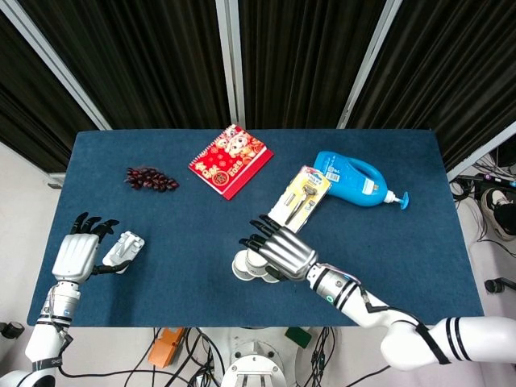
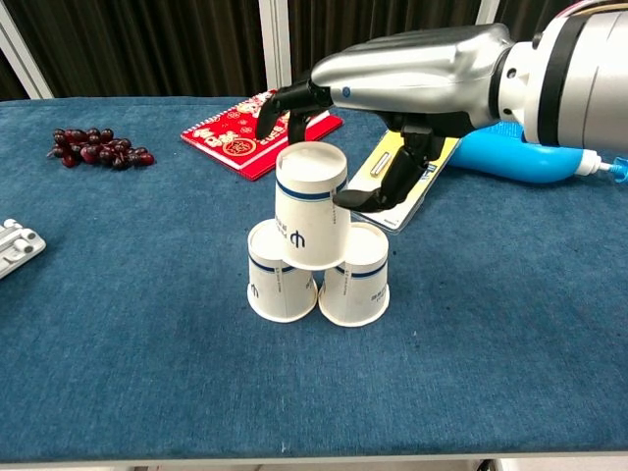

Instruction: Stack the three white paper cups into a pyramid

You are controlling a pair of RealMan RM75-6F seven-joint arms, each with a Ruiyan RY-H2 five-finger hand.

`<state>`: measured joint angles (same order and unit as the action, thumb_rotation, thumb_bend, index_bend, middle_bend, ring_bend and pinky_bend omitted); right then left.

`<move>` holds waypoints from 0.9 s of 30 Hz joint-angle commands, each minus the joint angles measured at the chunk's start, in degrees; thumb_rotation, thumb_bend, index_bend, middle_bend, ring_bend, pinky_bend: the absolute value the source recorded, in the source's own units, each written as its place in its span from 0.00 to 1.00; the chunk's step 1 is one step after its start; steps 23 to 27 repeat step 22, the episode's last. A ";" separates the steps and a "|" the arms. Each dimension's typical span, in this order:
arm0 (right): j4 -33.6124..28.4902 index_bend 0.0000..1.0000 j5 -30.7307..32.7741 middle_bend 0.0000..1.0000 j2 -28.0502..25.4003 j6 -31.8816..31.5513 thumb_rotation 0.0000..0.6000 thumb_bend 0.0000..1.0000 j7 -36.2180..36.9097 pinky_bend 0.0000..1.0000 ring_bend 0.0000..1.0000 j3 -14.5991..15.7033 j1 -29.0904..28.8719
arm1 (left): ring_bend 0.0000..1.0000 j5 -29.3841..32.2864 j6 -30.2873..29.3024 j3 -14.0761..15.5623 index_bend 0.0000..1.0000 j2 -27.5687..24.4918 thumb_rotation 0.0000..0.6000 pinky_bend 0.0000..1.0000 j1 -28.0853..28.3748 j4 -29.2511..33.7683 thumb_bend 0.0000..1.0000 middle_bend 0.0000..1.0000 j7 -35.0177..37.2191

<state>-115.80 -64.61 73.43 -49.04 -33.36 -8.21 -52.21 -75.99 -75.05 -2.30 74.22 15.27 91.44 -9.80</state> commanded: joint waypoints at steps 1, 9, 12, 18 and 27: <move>-0.96 0.12 -1.93 0.26 -1.47 -2.95 1.00 0.53 1.38 0.08 0.07 0.30 1.72 | 0.14 0.02 0.02 -0.22 0.22 -0.36 0.71 0.06 -0.03 -0.22 0.11 0.34 0.09; 1.47 0.06 -10.11 0.20 -11.32 -19.91 1.00 0.41 11.68 0.07 0.03 5.89 16.89 | 0.14 0.05 -1.91 -1.72 0.22 -3.46 0.71 0.06 -1.13 -3.85 0.11 0.34 2.72; 5.61 0.03 -11.67 0.17 -13.44 -26.17 1.00 0.29 16.91 0.06 0.01 8.34 23.37 | 0.11 -0.77 -3.25 -1.78 0.20 -4.33 0.73 0.05 -2.13 -5.89 0.09 0.27 5.52; 14.52 0.00 -13.26 0.09 -13.19 -35.09 1.00 0.21 27.46 0.01 0.00 11.50 33.91 | 0.01 -3.50 -5.63 -0.27 0.14 -6.24 0.85 0.03 -4.86 -6.16 0.08 0.11 12.52; 18.80 0.00 -15.19 0.09 -11.79 -38.68 1.00 0.21 33.29 0.00 0.00 12.29 38.34 | 0.01 -4.19 -8.38 0.64 0.14 -6.22 0.86 0.03 -7.16 -5.35 0.08 0.11 11.69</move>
